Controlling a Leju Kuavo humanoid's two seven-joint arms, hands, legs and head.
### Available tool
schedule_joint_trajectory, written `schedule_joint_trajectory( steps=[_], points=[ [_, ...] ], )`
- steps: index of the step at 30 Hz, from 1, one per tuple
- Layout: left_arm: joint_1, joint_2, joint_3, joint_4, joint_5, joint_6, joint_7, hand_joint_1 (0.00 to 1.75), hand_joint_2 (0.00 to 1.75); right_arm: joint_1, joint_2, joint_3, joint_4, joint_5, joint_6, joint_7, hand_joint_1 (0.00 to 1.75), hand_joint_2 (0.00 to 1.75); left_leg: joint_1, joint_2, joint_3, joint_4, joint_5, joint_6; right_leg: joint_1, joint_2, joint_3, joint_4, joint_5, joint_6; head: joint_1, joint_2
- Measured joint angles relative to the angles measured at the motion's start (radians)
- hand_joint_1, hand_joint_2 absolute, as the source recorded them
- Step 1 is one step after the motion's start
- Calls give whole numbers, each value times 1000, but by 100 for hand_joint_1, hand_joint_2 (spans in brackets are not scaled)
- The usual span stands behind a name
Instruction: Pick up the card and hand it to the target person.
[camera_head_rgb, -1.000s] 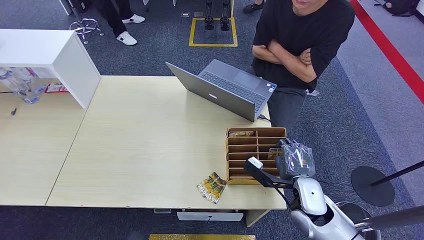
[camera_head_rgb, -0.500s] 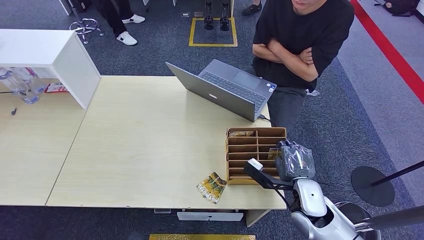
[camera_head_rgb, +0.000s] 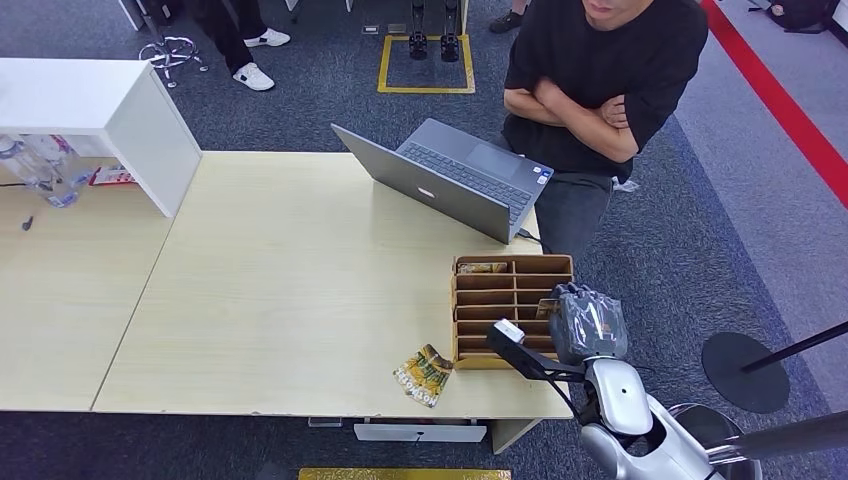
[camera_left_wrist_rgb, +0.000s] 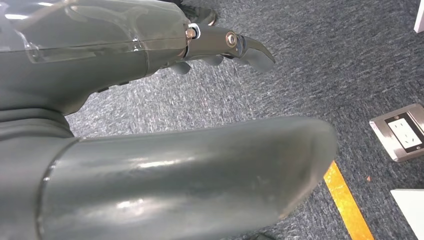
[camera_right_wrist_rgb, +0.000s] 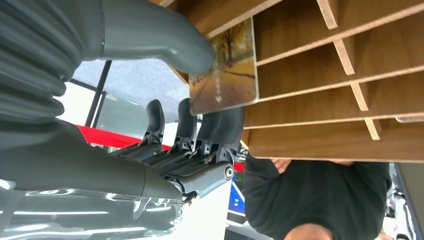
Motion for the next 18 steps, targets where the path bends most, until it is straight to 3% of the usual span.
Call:
schedule_joint_trajectory(
  steps=[8,13,18],
  points=[
    [0,0,0,0,0,0,-1,0,0,0,7,1,0,16,-32,-5,118,175,0,0,0,0,0,0,0,0,0,0,0,0,0,0],
    [0,0,0,0,0,0,-1,0,0,0,8,1,0,17,-35,-6,110,175,0,0,0,0,0,0,0,0,0,0,0,0,0,0],
    [0,0,0,0,0,1,-3,0,0,-1,11,1,-1,22,-48,-13,125,175,0,0,0,0,0,0,0,0,0,0,0,0,0,0]
  ],
)
